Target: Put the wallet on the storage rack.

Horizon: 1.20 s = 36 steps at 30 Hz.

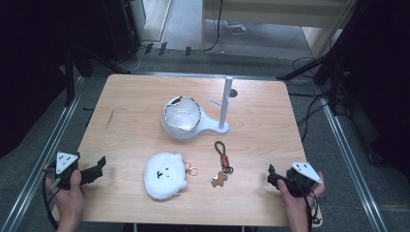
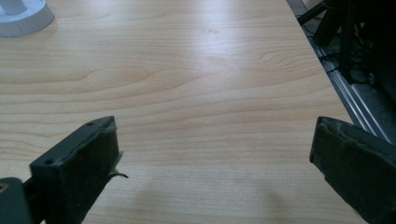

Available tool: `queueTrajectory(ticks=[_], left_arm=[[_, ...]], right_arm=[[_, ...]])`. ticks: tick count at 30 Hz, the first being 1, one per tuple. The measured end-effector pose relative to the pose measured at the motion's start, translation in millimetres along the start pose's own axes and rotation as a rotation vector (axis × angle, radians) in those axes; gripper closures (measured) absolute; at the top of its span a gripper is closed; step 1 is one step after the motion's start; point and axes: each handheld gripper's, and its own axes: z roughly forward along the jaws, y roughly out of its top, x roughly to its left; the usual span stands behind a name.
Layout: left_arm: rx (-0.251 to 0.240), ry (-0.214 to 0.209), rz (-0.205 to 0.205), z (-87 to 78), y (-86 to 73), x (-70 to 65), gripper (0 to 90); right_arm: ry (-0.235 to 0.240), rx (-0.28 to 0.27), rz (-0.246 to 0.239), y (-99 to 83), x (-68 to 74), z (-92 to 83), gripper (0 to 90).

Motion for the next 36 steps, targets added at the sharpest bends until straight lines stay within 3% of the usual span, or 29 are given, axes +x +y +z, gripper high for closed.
queueTrajectory(ticks=[7, 8, 10, 12, 19, 22, 23, 25, 27, 33, 36], left_arm=[[-0.006, -0.013, -0.003, -2.3, -1.0, 0.9, 7.0], [-0.002, -0.008, 0.007, -1.7, -0.9, 0.2, 7.0], [-0.002, -0.009, 0.009, -1.2, -0.8, -0.5, 7.0], [0.005, -0.012, 0.014, -0.7, -0.5, -1.0, 7.0], [0.012, -0.015, 0.014, 1.5, 0.7, -1.5, 7.0], [0.0, -0.022, 0.014, -0.2, -0.1, -1.6, 7.0], [0.001, -0.025, 0.015, -0.8, -0.5, -1.2, 7.0], [-0.004, -0.025, 0.008, -2.2, -1.2, 0.0, 7.0], [-0.005, -0.026, 0.005, -2.5, -1.4, 0.3, 7.0], [0.003, -0.03, -0.001, -2.5, -1.3, 0.7, 6.9], [0.003, -0.034, -0.007, -1.8, -1.2, 1.3, 6.9]], right_arm=[[0.044, -0.028, 0.011, 11.0, 8.6, -8.1, 4.7], [0.037, -0.034, -0.018, 14.4, 14.7, -12.4, 5.9], [0.036, -0.037, -0.031, 15.3, 17.2, -13.7, 6.2], [0.04, -0.037, -0.089, 18.3, 29.2, -19.6, 6.4], [0.081, -0.014, -0.114, 22.8, 49.8, -27.6, 6.5], [0.127, -0.014, -0.14, 32.0, 66.3, -36.4, 13.2], [0.127, -0.014, -0.14, 32.0, 66.3, -36.4, 13.2], [0.187, -0.009, -0.154, 37.7, 82.0, -39.8, 13.3], [0.2, -0.005, -0.164, 38.2, 86.6, -40.1, 13.3], [0.321, 0.075, -0.26, 32.3, 135.1, -35.2, 13.4], [0.336, 0.092, -0.268, 29.5, 145.9, -34.9, 13.5]])
